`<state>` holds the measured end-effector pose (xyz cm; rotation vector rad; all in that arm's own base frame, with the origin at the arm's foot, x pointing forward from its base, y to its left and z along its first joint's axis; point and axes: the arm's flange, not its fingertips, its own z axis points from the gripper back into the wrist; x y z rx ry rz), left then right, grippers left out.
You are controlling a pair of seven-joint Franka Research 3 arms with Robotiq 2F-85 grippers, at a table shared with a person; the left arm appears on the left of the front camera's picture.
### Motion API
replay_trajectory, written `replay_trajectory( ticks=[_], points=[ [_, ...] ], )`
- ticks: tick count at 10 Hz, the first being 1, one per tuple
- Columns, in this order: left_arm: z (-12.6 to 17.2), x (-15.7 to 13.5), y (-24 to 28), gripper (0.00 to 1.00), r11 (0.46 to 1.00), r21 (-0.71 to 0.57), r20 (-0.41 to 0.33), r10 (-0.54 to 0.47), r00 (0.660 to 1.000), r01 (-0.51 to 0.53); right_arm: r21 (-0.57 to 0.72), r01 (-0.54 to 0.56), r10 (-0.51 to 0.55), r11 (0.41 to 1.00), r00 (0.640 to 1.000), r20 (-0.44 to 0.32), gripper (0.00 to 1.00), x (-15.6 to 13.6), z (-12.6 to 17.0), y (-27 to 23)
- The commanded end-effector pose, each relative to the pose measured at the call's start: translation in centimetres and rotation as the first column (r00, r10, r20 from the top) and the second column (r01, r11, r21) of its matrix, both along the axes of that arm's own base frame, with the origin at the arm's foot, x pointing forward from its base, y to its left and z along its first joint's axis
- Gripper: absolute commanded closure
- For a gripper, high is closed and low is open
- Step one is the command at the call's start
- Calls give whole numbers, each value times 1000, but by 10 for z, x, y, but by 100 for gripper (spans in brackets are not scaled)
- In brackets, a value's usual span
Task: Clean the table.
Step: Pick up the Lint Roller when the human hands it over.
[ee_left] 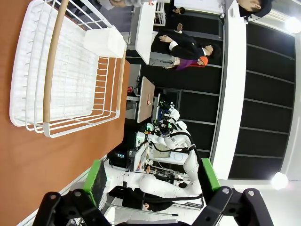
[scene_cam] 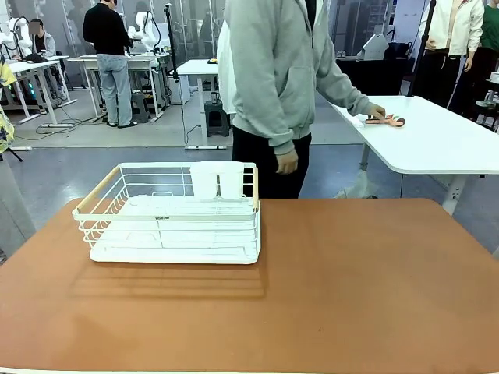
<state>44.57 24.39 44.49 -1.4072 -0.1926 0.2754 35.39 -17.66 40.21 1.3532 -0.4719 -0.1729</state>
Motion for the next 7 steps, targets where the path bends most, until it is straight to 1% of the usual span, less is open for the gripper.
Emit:
replay_trajectory(
  ticks=[1, 7],
  points=[
    [3, -4, 1, 0, 1000, -8, 15, -11, 1000, 11, 12, 0, 0, 1000, 1000, 9, 0, 1, 2, 1],
    [3, -4, 1, 0, 1000, -8, 15, -11, 1000, 11, 12, 0, 0, 1000, 1000, 9, 0, 1, 2, 1]
  ],
)
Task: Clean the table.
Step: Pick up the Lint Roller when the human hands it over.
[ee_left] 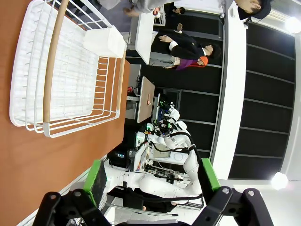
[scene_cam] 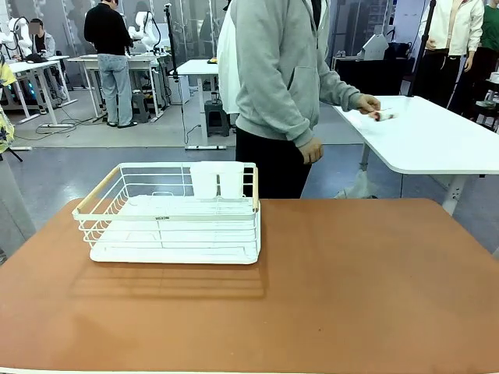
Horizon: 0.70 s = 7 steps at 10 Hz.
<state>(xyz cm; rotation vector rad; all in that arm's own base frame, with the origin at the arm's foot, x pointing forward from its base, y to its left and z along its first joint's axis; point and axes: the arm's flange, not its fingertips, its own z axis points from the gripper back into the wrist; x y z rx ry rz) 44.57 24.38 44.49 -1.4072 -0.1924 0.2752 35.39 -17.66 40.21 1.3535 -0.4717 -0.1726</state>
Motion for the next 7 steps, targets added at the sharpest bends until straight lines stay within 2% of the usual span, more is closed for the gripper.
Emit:
replay_trajectory(
  ticks=[1, 7],
  points=[
    [3, -4, 1, 0, 1000, -8, 15, -10, 1000, 11, 12, 0, 0, 1000, 1000, 9, 0, 1, 2, 1],
    [3, -4, 1, 0, 1000, -8, 15, -10, 1000, 11, 12, 0, 0, 1000, 1000, 9, 0, 1, 2, 1]
  ],
)
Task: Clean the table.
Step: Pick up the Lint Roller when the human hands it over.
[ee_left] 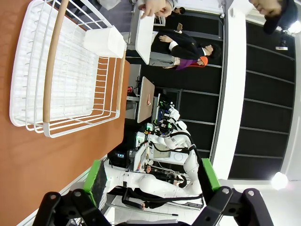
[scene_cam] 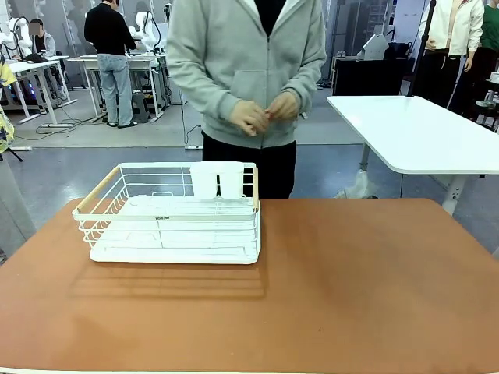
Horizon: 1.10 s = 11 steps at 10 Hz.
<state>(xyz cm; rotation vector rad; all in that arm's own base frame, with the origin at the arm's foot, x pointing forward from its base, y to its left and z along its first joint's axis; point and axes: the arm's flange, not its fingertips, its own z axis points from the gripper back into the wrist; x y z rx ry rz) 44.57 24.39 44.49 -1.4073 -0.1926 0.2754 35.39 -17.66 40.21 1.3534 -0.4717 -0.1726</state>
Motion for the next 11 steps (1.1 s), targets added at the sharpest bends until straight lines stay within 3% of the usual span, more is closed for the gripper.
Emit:
replay_trajectory(
  ticks=[1, 11],
  points=[
    [3, -4, 1, 0, 1000, -8, 15, -11, 1000, 11, 12, 0, 0, 1000, 1000, 9, 0, 1, 2, 1],
    [3, -4, 1, 0, 1000, -8, 15, -11, 1000, 11, 12, 0, 0, 1000, 1000, 9, 0, 1, 2, 1]
  ],
)
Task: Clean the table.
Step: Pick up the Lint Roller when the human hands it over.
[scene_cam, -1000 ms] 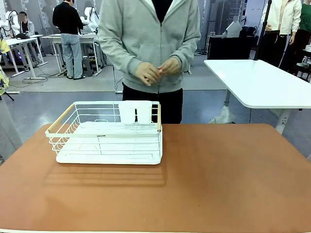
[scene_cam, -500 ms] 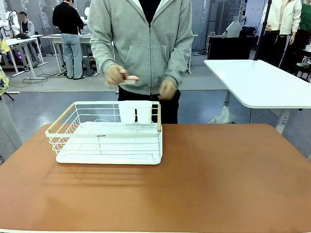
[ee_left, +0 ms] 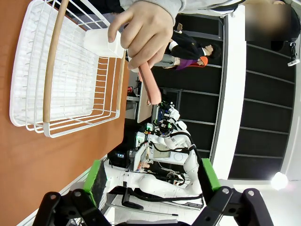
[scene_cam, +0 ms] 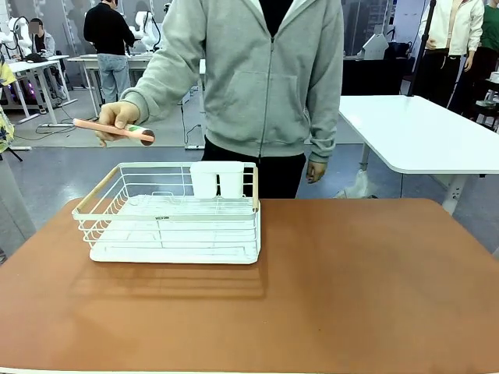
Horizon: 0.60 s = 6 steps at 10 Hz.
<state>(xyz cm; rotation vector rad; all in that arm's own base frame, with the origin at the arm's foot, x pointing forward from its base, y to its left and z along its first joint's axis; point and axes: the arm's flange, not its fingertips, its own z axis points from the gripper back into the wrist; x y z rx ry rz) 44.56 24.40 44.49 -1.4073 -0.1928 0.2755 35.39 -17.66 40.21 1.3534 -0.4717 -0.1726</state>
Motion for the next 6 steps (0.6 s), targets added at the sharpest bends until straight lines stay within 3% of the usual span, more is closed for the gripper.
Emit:
replay_trajectory(
  ticks=[1, 6],
  points=[
    [3, -4, 1, 0, 1000, -8, 15, -11, 1000, 11, 12, 0, 0, 1000, 1000, 9, 0, 1, 2, 1],
    [3, -4, 1, 0, 1000, -8, 15, -11, 1000, 11, 12, 0, 0, 1000, 1000, 9, 0, 1, 2, 1]
  ],
)
